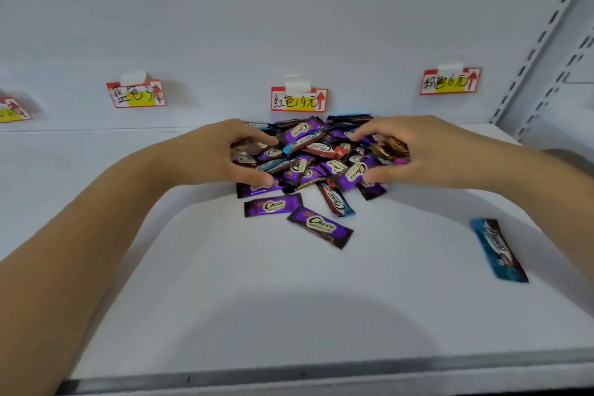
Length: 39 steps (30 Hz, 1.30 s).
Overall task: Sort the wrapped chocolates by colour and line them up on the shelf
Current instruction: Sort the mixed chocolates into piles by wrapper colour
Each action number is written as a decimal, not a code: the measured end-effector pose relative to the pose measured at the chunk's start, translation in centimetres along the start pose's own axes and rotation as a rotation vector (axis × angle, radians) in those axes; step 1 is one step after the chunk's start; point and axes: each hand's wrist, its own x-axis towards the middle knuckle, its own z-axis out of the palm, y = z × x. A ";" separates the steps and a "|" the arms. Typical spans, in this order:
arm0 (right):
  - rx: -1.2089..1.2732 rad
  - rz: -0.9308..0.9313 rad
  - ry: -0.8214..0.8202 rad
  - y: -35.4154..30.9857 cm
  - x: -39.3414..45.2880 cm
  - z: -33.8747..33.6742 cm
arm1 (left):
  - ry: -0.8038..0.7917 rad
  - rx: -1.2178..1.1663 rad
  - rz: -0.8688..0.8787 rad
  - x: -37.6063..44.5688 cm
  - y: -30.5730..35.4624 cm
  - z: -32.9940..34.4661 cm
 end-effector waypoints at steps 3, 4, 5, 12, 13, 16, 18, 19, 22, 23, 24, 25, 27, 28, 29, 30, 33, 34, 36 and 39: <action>-0.030 0.079 -0.129 1.0 -3.6 -1.4 | -0.156 0.215 -0.055 0.0 0.1 0.1; -0.030 0.122 -0.211 1.5 -5.0 -2.2 | -0.212 0.279 -0.078 0.0 0.1 0.3; -0.033 0.178 -0.304 2.0 -6.4 -2.9 | -0.255 0.329 -0.090 0.0 0.2 0.6; 0.068 0.336 -0.287 1.9 -8.2 -1.9 | -0.129 0.365 -0.035 -0.1 1.7 2.3; 0.079 0.326 -0.195 1.4 -7.3 -1.0 | -0.083 0.373 -0.010 -0.2 2.2 2.6; 0.103 0.289 0.098 -0.9 -4.0 2.2 | 0.026 0.348 0.039 -0.4 3.5 3.6; 0.243 0.287 0.230 -2.3 -2.1 3.5 | 0.012 0.197 0.060 -0.6 4.0 3.7; 0.305 0.286 0.272 -3.0 -1.5 3.8 | -0.014 0.084 0.074 -0.8 4.1 3.4; 0.144 0.261 0.396 -4.4 -1.1 4.4 | 0.102 -0.104 0.143 -0.5 2.2 2.2; 0.051 0.248 0.417 -5.0 -1.5 4.6 | 0.191 -0.075 0.142 -0.3 1.2 1.7; -0.018 0.211 0.404 -5.5 -1.9 4.9 | 0.266 -0.032 0.124 0.0 0.0 1.2; -0.071 0.146 0.360 -6.1 -2.4 5.4 | 0.315 0.003 0.102 0.2 -0.9 0.9; -0.185 -0.041 0.202 -6.9 -2.8 6.2 | 0.378 0.040 0.056 0.6 -2.5 0.3; -0.226 -0.127 0.124 -6.9 -2.6 6.5 | 0.396 0.058 0.033 0.9 -3.2 0.2; -0.239 -0.173 0.066 -6.6 -2.4 6.6 | 0.399 0.084 0.007 1.1 -3.8 0.2; -0.222 -0.168 0.034 -6.4 -2.1 6.5 | 0.385 0.117 -0.018 1.3 -4.4 0.3; -0.229 -0.132 0.064 -5.6 -1.6 5.3 | 0.277 0.230 -0.086 1.5 -5.0 0.7; -0.241 -0.141 0.101 -5.3 -1.3 5.0 | 0.255 0.238 -0.093 1.5 -5.0 0.8; -0.235 -0.134 0.191 -5.0 -0.3 4.5 | 0.239 0.179 -0.079 1.5 -4.8 0.8; -0.154 -0.042 0.327 -4.7 1.9 4.1 | 0.202 0.030 -0.031 1.1 -4.1 0.6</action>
